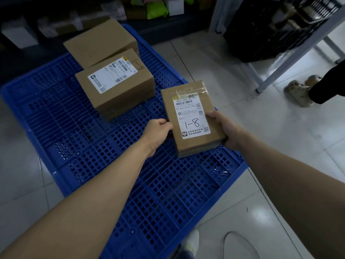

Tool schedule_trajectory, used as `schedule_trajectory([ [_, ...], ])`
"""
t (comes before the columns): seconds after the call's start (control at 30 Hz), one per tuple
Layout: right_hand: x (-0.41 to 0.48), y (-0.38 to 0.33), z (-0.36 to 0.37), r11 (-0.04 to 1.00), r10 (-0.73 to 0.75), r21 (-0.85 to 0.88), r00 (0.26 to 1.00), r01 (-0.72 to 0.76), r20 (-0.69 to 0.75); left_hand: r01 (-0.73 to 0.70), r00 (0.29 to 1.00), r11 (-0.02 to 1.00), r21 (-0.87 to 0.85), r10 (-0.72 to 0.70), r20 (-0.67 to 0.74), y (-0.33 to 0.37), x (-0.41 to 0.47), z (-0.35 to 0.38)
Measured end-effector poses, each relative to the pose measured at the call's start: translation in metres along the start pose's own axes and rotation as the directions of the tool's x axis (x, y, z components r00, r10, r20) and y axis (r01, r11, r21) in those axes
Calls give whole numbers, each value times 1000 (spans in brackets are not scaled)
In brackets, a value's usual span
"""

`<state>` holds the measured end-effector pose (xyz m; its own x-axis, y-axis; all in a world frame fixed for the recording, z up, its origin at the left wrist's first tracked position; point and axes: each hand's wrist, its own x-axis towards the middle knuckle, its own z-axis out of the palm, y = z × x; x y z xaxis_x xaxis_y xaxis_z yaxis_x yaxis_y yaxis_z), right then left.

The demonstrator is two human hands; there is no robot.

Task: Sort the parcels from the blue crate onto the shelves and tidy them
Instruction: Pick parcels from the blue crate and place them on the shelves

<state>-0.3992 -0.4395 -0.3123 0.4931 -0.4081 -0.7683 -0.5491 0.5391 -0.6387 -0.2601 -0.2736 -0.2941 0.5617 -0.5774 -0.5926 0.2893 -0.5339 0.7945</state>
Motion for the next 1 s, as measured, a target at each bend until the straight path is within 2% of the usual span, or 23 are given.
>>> schedule_trajectory([
  [0.17, -9, -9, 10, 997, 45, 67, 998, -48, 38, -19, 1000, 1000, 3, 19, -3, 9, 1, -12],
  [0.27, -15, -21, 24, 997, -4, 77, 998, -2, 67, -26, 1000, 1000, 8, 26, 5, 18, -2, -25],
  [0.37, -22, -36, 37, 992, -89, 94, 995, 85, 40, -112, 994, 993, 40, 112, 6, 35, -2, -44],
  [0.53, -34, -61, 56, 983, -143, 100, 986, 152, -87, -267, 933, 918, 295, 322, -159, 63, 14, -97],
  [0.67, -35, -72, 77, 976, -159, 119, 968, 184, -194, -217, 897, 801, 557, 389, -210, 71, 37, -147],
  [0.77, -32, -77, 92, 972, -153, 144, 964, 187, -218, -97, 903, 684, 723, 366, -226, 78, 49, -175],
  [0.83, -26, -80, 102, 976, -138, 137, 966, 170, -220, -38, 929, 636, 771, 306, -207, 79, 60, -192],
  [1.0, -13, -88, 119, 962, -142, 189, 951, 198, -274, 38, 981, 657, 753, 120, -155, 75, 86, -223],
])
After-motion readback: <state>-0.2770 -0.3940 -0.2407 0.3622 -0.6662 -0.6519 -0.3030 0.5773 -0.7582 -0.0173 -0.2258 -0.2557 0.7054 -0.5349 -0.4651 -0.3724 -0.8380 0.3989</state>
